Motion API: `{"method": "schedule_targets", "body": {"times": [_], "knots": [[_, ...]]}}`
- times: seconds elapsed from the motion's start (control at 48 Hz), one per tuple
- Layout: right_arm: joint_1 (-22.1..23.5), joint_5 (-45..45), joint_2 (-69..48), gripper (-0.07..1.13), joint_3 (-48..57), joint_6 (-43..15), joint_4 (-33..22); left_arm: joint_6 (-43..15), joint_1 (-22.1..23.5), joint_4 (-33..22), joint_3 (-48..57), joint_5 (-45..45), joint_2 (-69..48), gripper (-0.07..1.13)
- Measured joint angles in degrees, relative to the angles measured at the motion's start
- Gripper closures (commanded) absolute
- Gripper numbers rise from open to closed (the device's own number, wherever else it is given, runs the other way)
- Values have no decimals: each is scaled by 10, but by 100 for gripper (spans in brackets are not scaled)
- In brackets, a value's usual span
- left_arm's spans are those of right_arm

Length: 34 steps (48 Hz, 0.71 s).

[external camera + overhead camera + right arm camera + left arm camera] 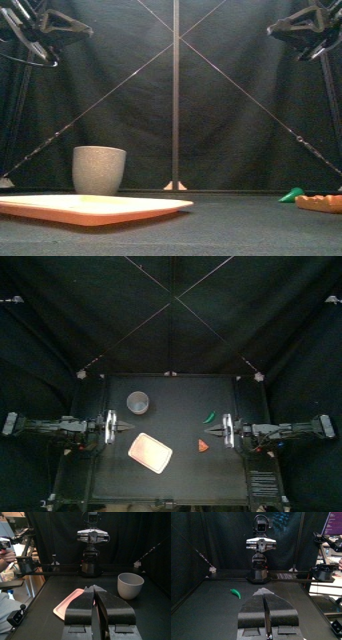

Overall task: Pick the pie then place it on the pink plate
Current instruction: Pick the pie

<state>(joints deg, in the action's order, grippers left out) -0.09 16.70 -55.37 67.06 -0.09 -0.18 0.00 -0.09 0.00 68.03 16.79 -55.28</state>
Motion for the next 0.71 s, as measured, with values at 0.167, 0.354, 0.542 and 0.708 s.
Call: {"method": "schedule_targets", "body": {"times": [0.167, 0.354, 0.542, 0.708], "knots": [[26, 0, 49, 103, -2, -14, 8, 10, -4, -19, 0, 4, 4, 103], [73, -8, 148, 98, -34, -35, 62, 10, -6, -18, 0, 8, 5, 103], [126, -69, 218, 55, -69, -40, 146, 10, -7, -15, 0, 9, 5, 103], [143, -108, 246, -1, -87, -40, 169, 9, -8, -11, 0, 9, 5, 103]]}}
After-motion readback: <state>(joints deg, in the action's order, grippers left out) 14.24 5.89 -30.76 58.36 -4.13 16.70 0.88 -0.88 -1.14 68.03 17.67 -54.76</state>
